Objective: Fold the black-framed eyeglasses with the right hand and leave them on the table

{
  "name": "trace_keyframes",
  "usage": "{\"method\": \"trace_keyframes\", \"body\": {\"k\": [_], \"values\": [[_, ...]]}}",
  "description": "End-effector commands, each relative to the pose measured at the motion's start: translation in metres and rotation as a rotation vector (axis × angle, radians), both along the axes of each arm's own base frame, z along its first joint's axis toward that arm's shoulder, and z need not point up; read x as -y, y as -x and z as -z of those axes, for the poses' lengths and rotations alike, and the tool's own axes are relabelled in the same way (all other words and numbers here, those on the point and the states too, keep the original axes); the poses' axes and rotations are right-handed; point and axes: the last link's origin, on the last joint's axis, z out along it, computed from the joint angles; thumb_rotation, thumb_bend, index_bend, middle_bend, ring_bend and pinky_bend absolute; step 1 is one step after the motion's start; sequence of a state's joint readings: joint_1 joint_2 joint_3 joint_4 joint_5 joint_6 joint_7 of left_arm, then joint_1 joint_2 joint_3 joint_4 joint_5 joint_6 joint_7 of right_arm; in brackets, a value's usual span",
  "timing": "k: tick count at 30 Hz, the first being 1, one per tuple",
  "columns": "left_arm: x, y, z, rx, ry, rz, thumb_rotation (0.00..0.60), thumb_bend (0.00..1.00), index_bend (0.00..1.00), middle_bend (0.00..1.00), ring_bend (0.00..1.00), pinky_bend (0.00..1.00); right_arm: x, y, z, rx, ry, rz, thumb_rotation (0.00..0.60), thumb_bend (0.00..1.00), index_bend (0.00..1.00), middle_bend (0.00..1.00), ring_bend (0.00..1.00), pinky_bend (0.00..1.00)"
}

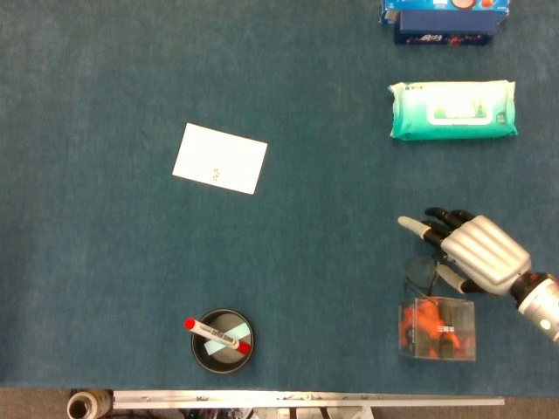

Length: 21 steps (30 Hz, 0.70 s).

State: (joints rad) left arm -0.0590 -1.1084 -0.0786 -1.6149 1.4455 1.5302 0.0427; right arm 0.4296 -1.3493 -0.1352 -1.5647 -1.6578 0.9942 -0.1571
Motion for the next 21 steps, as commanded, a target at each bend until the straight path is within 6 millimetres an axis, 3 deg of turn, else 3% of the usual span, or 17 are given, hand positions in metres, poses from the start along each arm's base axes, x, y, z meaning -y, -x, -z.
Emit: {"method": "trace_keyframes", "body": {"k": [1,21], "values": [[0.0,0.0,0.0,0.0,0.001,0.0,0.6,0.24,0.56,0.54,0.39,0.53,0.0,0.002,0.002,-0.006,-0.002,0.002,0.6,0.42,0.01,0.28,0.13,0.27],[0.0,0.0,0.0,-0.002,-0.001,0.0,0.6,0.24,0.56,0.54,0.39,0.53,0.006,0.02,-0.009,-0.085,0.056,0.007,0.6,0.42,0.01,0.28,0.13,0.27]]}}
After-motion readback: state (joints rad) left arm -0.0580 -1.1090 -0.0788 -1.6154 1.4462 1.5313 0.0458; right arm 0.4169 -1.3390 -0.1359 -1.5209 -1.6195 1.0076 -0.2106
